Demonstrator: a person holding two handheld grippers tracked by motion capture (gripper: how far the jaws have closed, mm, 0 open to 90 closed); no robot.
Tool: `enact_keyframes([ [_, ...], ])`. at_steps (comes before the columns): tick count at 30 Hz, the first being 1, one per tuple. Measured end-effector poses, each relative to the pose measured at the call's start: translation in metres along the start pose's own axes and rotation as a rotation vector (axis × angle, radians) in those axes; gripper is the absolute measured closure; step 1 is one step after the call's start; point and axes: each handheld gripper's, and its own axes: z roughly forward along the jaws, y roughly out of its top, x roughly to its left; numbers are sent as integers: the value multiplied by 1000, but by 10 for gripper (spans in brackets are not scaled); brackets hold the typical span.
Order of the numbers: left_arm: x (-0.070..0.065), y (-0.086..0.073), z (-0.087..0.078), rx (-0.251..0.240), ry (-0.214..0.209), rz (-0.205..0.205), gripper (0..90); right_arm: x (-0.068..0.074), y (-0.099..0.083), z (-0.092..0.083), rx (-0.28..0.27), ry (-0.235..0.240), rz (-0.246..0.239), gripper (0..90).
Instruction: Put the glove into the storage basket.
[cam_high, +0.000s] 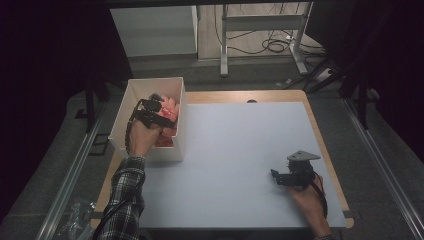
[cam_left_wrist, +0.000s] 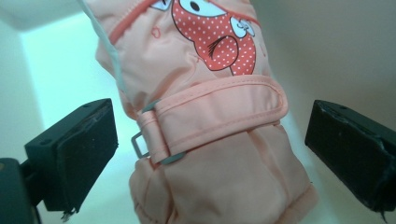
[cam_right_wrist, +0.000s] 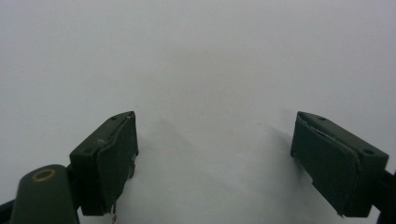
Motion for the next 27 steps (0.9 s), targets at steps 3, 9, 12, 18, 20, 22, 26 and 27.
enact_keyframes([
  [3, 1, -2, -7, -23, 3, 10, 26, 0, 0, 0, 0, 0, 0, 151],
  [9, 0, -5, -23, -97, -14, 21, 23, 0, 0, 0, 0, 0, 1, 151],
  [12, -1, -7, -32, -135, -32, 31, 21, 0, 0, 0, 0, -1, 0, 151],
  [18, -4, -9, -42, -174, -43, 58, 20, 0, 0, 0, 0, -1, 0, 151],
  [20, -4, -10, -43, -185, -42, 71, 20, 0, 0, 0, 0, -1, 0, 151],
  [22, -4, -11, -43, -186, -44, 72, 20, 0, 0, 0, 0, -1, -1, 151],
  [26, -3, -14, -46, -196, -52, 78, 20, 0, 0, 0, 0, -1, 0, 151],
  [27, -3, -15, -47, -199, -56, 78, 20, 0, 0, 0, 0, -2, -1, 151],
])
